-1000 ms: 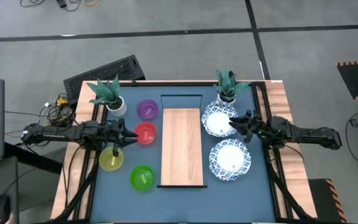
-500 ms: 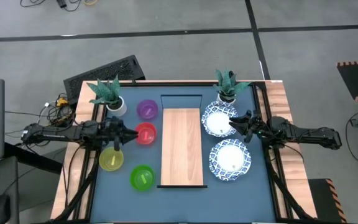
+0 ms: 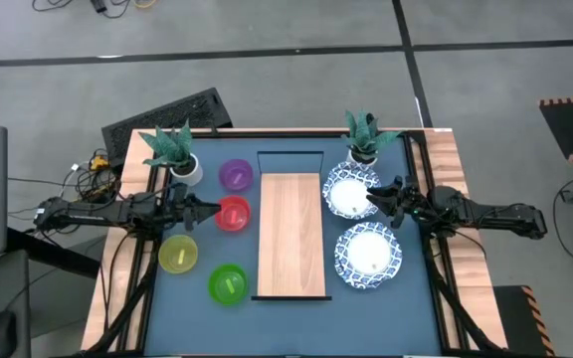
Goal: Place and stack bowls onto a shelf
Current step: Put the white patterned bowl on the shelf
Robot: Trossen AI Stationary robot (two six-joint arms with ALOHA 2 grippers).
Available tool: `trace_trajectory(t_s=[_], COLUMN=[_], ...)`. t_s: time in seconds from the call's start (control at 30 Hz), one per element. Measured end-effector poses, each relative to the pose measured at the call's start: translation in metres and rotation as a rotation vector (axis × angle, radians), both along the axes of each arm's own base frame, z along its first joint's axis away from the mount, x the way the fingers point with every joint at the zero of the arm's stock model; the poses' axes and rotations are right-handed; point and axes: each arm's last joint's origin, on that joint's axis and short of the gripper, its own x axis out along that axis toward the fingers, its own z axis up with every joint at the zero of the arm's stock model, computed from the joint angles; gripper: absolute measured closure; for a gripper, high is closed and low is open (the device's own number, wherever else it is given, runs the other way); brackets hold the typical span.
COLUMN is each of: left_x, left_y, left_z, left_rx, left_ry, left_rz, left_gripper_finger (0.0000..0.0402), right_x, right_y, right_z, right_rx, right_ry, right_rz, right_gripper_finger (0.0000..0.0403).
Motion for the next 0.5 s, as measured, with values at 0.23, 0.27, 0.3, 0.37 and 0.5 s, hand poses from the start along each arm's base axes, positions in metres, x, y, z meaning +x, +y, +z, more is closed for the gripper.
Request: trace_trajectory(t_s=[0.23,0.27,0.3,0.37,0.5], left_x=[-0.0005,-0.0005,-0.0006,-0.0006,-0.0007], left_y=[0.002,0.0021,0.0022,0.0025,0.0026], left_z=[0.0005,0.0006,0.0008,0.0009,0.0009], left_rx=[-0.103,-0.101,-0.093,-0.076,-0.075], left_ry=[-0.033,-0.034,-0.034,-0.031,-0.031], left_rz=[0.074,0.08,0.083,0.092,0.096], left_gripper_finger=[0.0283,0.0283,0.0283,0.0283,0.0283], right_x=[0.0001,0.0001,0.0,0.0,-0.0001], right_y=[0.0003,0.0003,0.0003,0.0002,0.0], right_z=[-0.0001,-0.0001,0.0,0.0,0.0011], right_rx=[0.123,0.149,0.171,0.196,0.296], right_ry=[-0.036,-0.043,-0.05,-0.058,-0.097], right_rz=[0.007,0.008,0.009,0.01,0.012], right_gripper_finger=[0.0225,0.0225,0.0225,0.0225,0.0225])
